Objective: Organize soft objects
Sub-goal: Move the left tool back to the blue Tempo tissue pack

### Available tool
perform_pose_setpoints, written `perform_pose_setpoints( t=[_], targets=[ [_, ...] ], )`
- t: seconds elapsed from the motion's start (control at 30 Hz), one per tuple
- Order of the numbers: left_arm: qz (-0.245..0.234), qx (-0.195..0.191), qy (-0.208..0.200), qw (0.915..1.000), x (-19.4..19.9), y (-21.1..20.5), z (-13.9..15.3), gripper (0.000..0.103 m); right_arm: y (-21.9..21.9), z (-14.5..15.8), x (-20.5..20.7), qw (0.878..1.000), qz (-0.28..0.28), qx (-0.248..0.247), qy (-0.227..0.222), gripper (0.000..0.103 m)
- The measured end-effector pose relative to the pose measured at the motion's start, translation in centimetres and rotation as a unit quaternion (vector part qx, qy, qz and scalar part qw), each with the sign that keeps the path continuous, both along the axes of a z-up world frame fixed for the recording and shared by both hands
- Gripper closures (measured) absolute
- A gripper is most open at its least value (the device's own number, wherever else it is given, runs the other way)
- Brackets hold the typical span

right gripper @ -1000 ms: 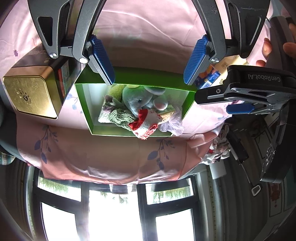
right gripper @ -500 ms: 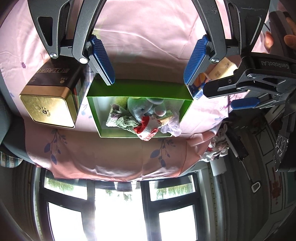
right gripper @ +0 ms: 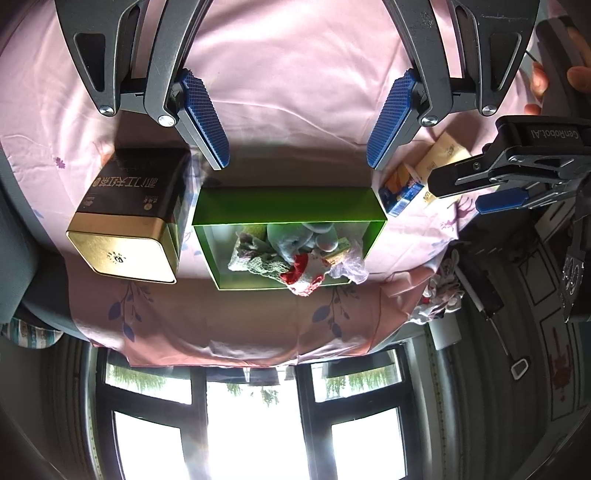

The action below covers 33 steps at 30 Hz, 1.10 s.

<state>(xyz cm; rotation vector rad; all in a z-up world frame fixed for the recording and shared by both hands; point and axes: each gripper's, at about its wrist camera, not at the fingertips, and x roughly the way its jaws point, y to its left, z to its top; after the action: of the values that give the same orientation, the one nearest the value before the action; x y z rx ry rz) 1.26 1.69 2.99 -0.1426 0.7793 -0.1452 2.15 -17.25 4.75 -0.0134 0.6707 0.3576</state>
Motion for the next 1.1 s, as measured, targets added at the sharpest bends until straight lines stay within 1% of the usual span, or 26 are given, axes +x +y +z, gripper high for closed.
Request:
perform_pose_setpoints(
  t=[0.13,0.23,0.43,0.57,0.63,0.77,0.87,0.97,1.1],
  targets=[
    [0.003,-0.013,0.01,0.9999,-0.5,0.5,-0.5,0.001,0.0,-0.2,-0.3,1.0,0.0,0.003,0.002,0.026],
    [0.005,-0.034,0.019,0.9992,-0.9,1.2,-0.9,0.001,-0.1,-0.5,-0.7,1.0,0.002,0.006,0.005,0.026],
    [0.034,-0.077,0.03,0.996,-1.7,4.1,-1.3,0.001,-0.2,-1.4,-1.0,0.999,0.012,0.024,0.022,0.026],
    [0.051,-0.097,0.028,0.9936,-1.9,5.6,-1.3,0.001,0.6,-2.1,-1.1,0.999,0.026,0.029,0.032,0.026],
    [0.054,-0.101,0.028,0.993,-1.8,5.8,-1.4,0.001,1.0,-2.4,-1.1,0.999,0.033,0.026,0.034,0.026],
    [0.048,-0.11,0.034,0.9921,-1.4,5.9,-2.0,0.001,1.8,-2.8,-1.1,0.998,0.043,0.025,0.04,0.026],
    [0.033,-0.126,0.043,0.9906,-1.0,5.7,-2.7,0.001,2.1,-3.2,-0.9,0.998,0.045,0.021,0.044,0.026],
    [0.024,-0.148,0.053,0.9872,-0.4,5.9,-3.7,0.001,2.1,-3.5,-0.6,0.998,0.042,0.019,0.049,0.026],
    [0.025,-0.17,0.076,0.9823,0.7,6.4,-5.5,0.001,2.2,-4.0,-0.1,0.998,0.036,0.016,0.057,0.026]
  ],
)
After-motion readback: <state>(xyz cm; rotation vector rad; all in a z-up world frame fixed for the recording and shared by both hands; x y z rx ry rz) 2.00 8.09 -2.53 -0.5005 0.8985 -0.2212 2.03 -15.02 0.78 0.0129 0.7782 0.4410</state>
